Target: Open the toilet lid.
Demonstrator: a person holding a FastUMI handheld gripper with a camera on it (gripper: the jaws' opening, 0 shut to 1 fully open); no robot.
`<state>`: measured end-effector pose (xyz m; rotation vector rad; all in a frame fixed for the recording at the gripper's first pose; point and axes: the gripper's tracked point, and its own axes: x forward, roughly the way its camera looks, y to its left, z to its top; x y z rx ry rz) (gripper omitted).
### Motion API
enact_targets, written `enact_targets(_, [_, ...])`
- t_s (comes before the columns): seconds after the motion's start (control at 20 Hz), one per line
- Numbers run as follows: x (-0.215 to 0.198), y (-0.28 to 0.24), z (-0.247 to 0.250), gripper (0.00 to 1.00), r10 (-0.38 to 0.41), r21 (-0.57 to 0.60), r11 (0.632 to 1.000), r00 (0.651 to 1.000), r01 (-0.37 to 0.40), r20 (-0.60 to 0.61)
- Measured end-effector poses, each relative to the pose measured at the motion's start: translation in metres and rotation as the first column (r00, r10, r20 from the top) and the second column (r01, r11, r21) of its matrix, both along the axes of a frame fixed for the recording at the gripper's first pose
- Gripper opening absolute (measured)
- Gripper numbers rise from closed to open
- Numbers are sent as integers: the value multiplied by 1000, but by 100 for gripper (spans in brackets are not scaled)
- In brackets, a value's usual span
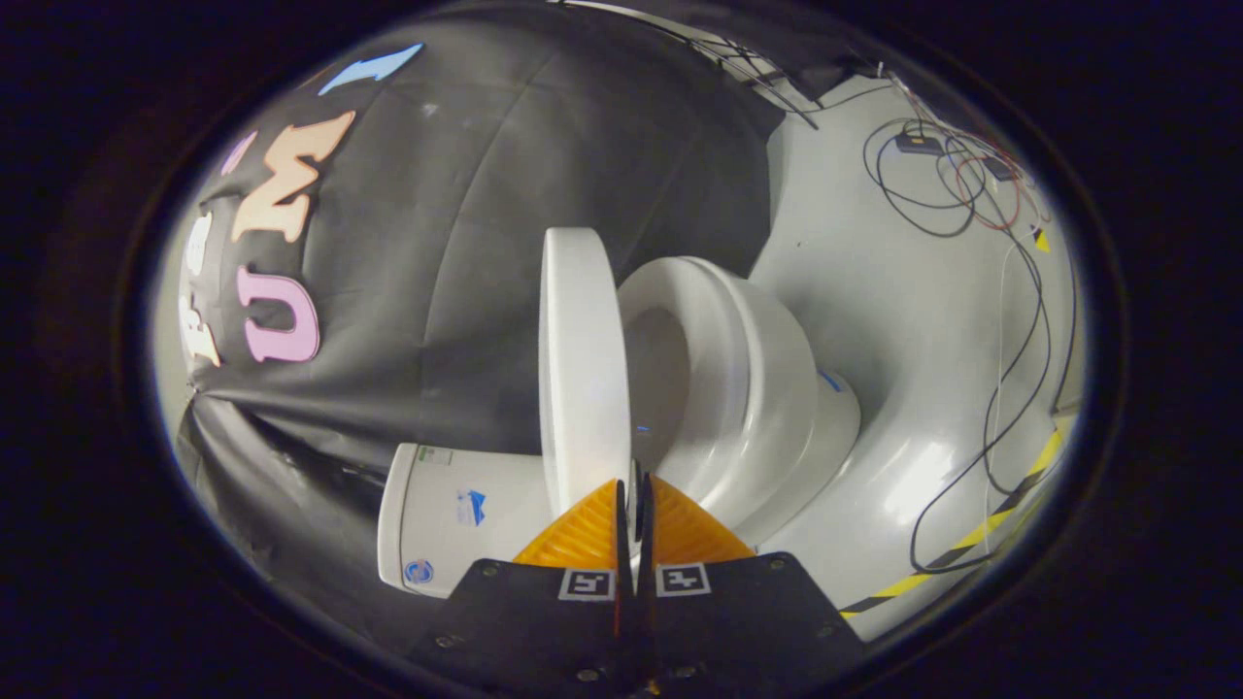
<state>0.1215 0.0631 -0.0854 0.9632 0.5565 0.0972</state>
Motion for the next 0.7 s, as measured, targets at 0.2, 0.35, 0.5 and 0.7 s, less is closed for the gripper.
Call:
enact_targets(0.2, [-5,7,14,1,30,-134,991,999,-27,16])
enact_targets(0.35, [-5,13,28,1,31,-139,990,999,-24,45])
enact_targets(0.5, [-7,21,40,1,38,-124,992,997,-30,63])
enact_targets(0.7, [-9,29,53,1,21,-133,991,997,-11,72])
